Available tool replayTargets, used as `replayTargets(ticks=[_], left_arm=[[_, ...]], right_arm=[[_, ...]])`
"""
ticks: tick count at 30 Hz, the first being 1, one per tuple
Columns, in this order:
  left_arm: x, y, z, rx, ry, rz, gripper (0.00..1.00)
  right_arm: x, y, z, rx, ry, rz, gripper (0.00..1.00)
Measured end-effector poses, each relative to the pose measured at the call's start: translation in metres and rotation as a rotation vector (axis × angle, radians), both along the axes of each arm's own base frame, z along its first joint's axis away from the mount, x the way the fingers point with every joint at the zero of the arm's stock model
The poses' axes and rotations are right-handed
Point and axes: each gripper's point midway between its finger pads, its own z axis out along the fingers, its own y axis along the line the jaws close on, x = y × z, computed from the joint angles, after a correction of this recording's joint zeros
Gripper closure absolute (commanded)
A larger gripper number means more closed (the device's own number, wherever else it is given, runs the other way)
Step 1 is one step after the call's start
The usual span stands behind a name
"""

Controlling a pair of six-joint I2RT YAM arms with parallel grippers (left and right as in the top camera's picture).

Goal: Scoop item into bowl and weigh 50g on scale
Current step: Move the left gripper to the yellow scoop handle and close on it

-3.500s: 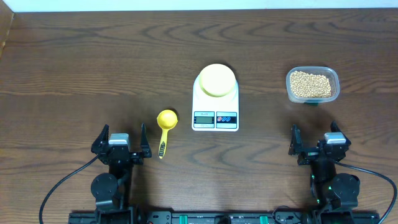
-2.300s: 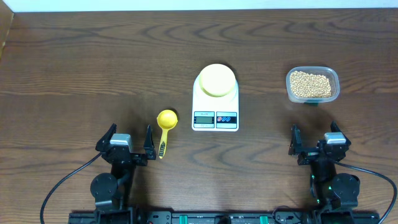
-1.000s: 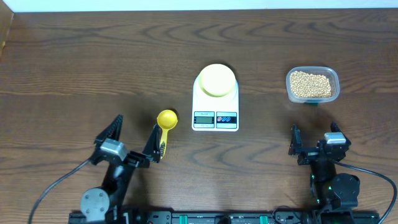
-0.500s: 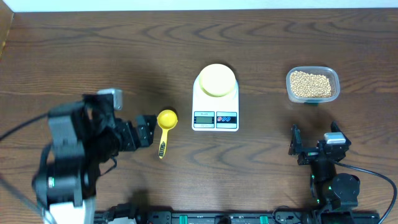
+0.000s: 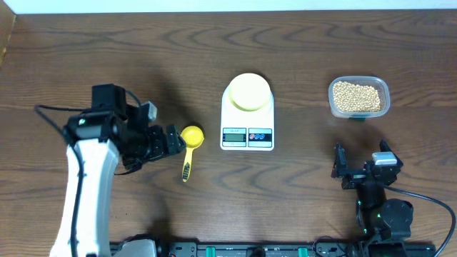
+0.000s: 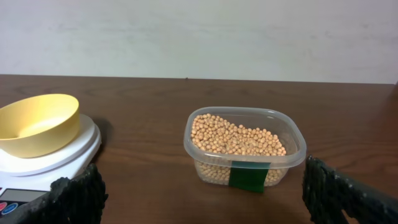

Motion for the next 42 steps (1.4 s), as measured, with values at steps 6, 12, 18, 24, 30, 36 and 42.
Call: replayTargets(ticks=[6, 12, 18, 24, 30, 36, 42], left_arm=[[0.000, -0.011, -0.037, -0.081, 0.083, -0.029, 0.01], [-0.001, -0.018, -0.069, -0.122, 0.069, -0.029, 0.01], [0.009, -0.018, -0.091, -0.118, -0.015, -0.031, 0.01], [0.004, -0.018, -0.112, -0.115, -0.039, -0.035, 0.09], [0.015, -0.017, -0.112, -0.109, -0.090, -0.035, 0.11], [0.010, -0.028, -0.125, -0.114, -0.044, -0.075, 0.11], [0.015, -0.034, -0.132, -0.042, -0.031, -0.075, 0.25]], right_arm=[[0.000, 0.000, 0.000, 0.000, 0.000, 0.000, 0.01], [0.000, 0.000, 0.000, 0.000, 0.000, 0.000, 0.01], [0.000, 0.000, 0.000, 0.000, 0.000, 0.000, 0.01], [0.000, 0.000, 0.000, 0.000, 0.000, 0.000, 0.01], [0.000, 0.000, 0.000, 0.000, 0.000, 0.000, 0.01], [0.000, 0.000, 0.000, 0.000, 0.000, 0.000, 0.01], [0.000, 0.000, 0.000, 0.000, 0.000, 0.000, 0.01]])
